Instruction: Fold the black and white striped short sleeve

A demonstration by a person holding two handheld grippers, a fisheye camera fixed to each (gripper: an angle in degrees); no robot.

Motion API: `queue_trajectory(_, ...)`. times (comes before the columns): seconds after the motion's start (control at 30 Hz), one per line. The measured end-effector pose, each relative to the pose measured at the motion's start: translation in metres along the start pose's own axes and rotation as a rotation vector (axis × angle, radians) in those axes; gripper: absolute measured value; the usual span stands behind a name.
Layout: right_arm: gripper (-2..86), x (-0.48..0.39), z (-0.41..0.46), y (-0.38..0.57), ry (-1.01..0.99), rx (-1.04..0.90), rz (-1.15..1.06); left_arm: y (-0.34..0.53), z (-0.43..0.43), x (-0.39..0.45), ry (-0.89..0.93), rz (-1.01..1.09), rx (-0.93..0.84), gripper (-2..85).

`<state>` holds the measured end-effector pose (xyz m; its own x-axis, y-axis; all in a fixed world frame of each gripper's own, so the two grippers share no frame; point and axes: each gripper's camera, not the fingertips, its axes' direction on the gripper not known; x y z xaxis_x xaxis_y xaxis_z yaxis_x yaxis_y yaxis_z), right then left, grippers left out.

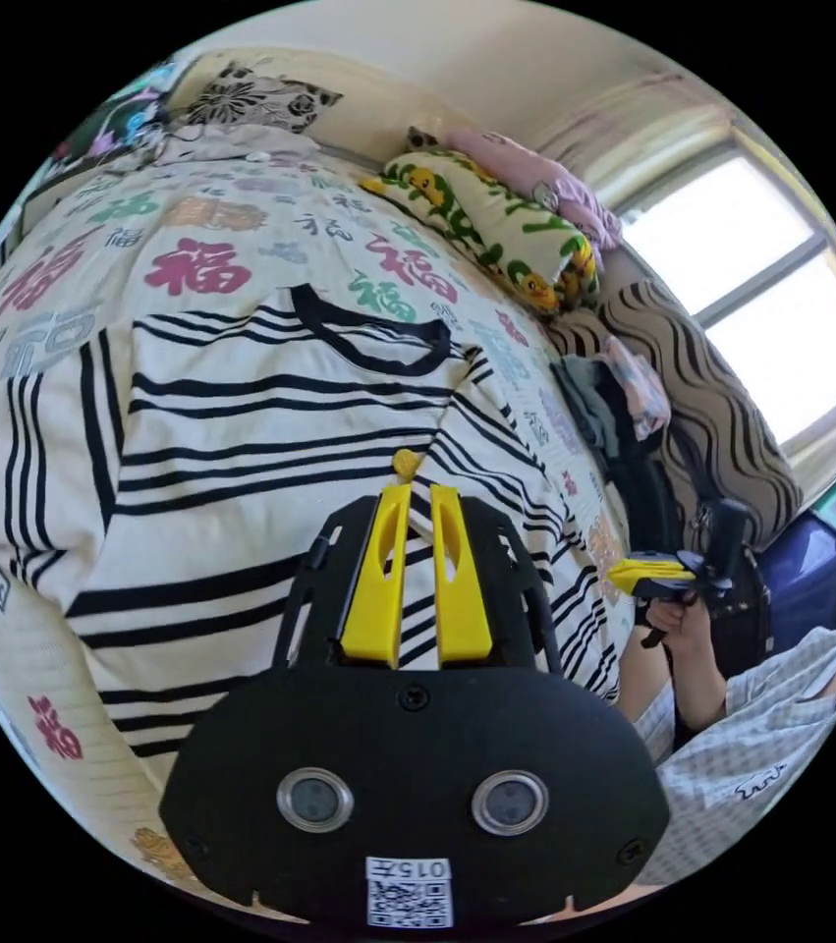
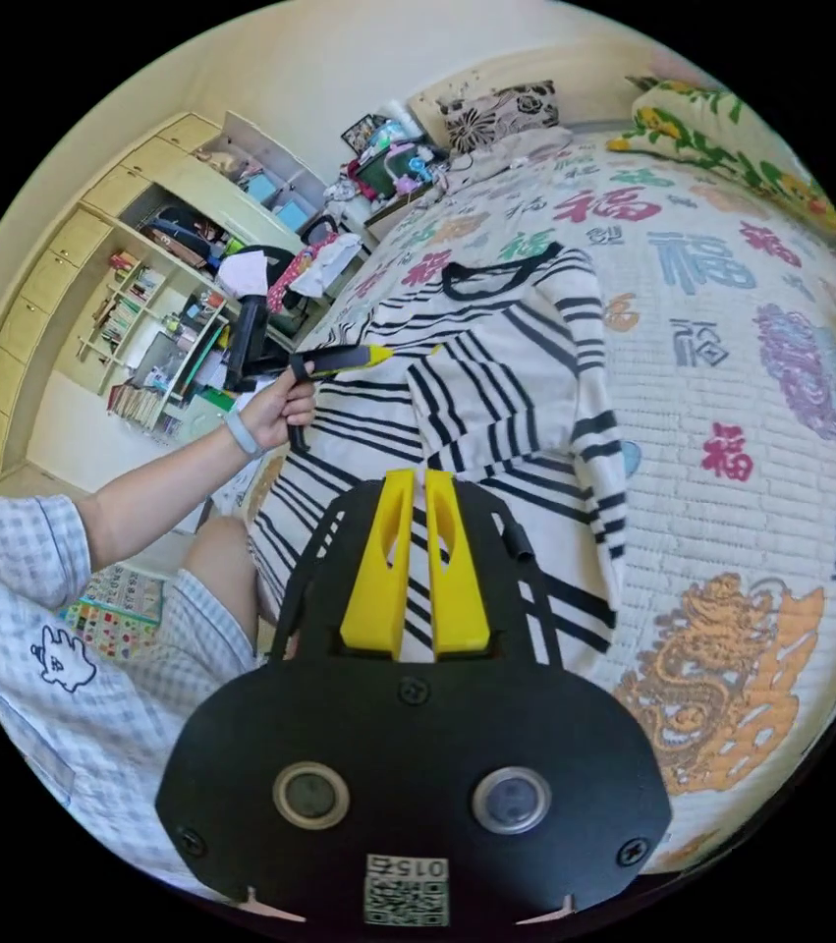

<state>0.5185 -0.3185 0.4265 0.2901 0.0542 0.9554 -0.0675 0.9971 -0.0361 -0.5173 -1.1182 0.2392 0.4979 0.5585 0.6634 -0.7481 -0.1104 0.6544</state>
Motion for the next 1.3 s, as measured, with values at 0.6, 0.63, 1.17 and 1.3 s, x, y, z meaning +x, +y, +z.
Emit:
queue_trajectory(0.6, 0.4, -0.001, 0.103, -0.021, 0.130, -0.150, 0.143, -0.024, 0.024, 0.033, -0.211, 0.122, -0.211, 1.9)
queue_trajectory(0.63, 0.5, 0.000, 0.107, -0.020, 0.122, -0.171, 0.143, -0.022, 0.026, 0.035, -0.221, 0.141, -0.220, 2.3)
queue_trajectory(1.17, 5.8, -0.005, 0.162, -0.053, 0.178, -0.211, 0.065, -0.016, 0.007, 0.093, -0.293, 0.279, -0.299, 4.1)
queue_trajectory(1.3, 4.8, 0.011, 0.130, -0.051, 0.168, -0.047, 0.141, -0.027, -0.011, 0.108, -0.321, 0.288, -0.311, 4.7)
